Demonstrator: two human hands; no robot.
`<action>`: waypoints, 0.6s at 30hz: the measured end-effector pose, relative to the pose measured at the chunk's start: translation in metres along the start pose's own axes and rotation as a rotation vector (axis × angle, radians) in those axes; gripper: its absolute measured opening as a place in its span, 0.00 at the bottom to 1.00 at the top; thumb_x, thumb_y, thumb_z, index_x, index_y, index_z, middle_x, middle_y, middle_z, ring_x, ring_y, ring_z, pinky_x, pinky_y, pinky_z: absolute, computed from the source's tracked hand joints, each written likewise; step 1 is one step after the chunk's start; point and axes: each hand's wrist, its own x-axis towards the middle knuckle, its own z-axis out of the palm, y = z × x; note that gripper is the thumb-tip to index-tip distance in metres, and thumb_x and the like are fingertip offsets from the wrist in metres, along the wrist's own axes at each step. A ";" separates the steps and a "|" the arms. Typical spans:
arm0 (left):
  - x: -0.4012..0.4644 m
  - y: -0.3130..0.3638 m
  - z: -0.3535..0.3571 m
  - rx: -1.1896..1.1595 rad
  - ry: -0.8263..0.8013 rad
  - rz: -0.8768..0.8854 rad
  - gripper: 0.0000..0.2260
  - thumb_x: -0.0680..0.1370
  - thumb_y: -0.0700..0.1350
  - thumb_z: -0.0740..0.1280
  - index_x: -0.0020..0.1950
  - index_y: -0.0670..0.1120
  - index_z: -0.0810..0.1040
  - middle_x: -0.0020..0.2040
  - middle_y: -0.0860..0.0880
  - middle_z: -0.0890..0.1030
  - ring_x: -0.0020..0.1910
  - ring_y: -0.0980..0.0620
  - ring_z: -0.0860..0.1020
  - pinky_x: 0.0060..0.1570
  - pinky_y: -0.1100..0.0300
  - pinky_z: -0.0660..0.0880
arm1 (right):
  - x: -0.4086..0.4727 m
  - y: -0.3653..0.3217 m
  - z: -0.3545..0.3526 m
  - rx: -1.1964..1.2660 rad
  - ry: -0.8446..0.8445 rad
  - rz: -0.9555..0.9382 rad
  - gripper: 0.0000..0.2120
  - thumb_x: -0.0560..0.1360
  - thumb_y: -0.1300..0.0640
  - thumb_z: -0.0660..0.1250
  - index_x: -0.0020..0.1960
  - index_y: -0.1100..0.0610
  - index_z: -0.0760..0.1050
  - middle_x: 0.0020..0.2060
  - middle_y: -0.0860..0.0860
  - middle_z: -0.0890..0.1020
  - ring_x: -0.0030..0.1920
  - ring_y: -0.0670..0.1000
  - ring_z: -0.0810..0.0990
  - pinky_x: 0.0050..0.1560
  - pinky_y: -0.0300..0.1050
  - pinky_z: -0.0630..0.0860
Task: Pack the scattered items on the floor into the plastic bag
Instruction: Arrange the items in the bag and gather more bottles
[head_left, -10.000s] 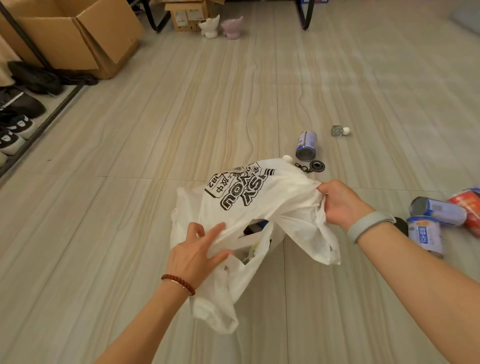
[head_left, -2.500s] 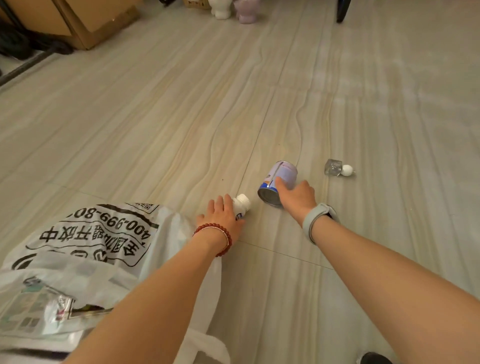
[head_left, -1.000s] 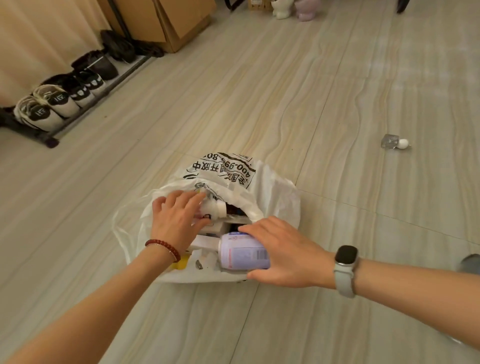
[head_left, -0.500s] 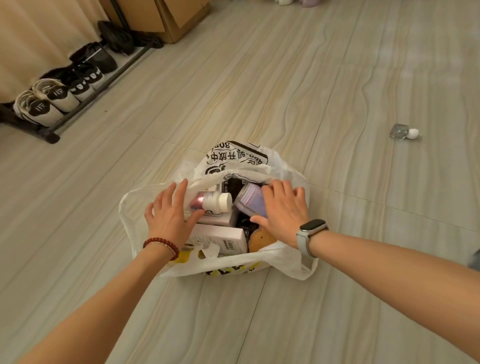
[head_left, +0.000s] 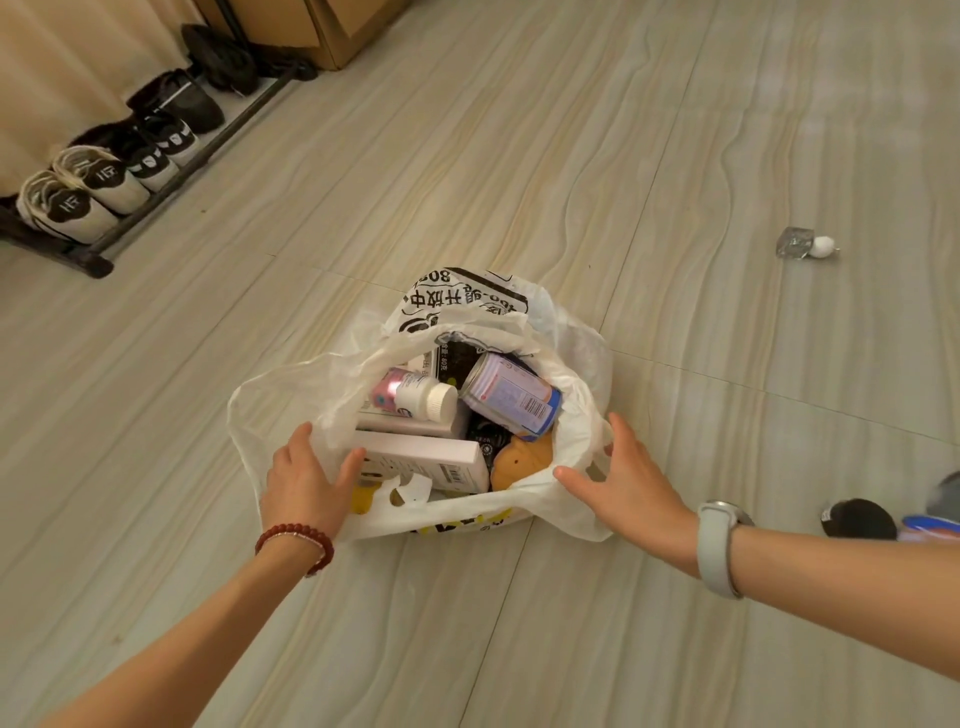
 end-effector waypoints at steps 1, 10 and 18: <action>-0.001 -0.001 -0.001 -0.008 -0.007 -0.008 0.30 0.75 0.55 0.62 0.72 0.44 0.57 0.70 0.40 0.65 0.66 0.40 0.67 0.64 0.44 0.67 | 0.001 -0.001 -0.001 0.018 0.005 -0.005 0.35 0.72 0.46 0.66 0.72 0.53 0.51 0.68 0.54 0.66 0.66 0.55 0.68 0.58 0.45 0.68; 0.004 0.031 -0.012 -0.189 0.156 0.098 0.11 0.80 0.45 0.52 0.41 0.41 0.65 0.33 0.45 0.71 0.31 0.45 0.68 0.31 0.56 0.63 | 0.020 -0.023 -0.002 0.103 0.156 0.014 0.13 0.79 0.61 0.51 0.61 0.65 0.65 0.55 0.62 0.75 0.51 0.60 0.73 0.44 0.44 0.63; 0.002 0.081 -0.061 -0.553 0.401 0.177 0.08 0.80 0.44 0.53 0.45 0.44 0.68 0.34 0.56 0.68 0.33 0.61 0.66 0.31 0.74 0.64 | 0.049 -0.074 -0.088 0.375 0.585 -0.221 0.14 0.78 0.66 0.50 0.61 0.63 0.67 0.49 0.50 0.70 0.49 0.49 0.68 0.39 0.32 0.60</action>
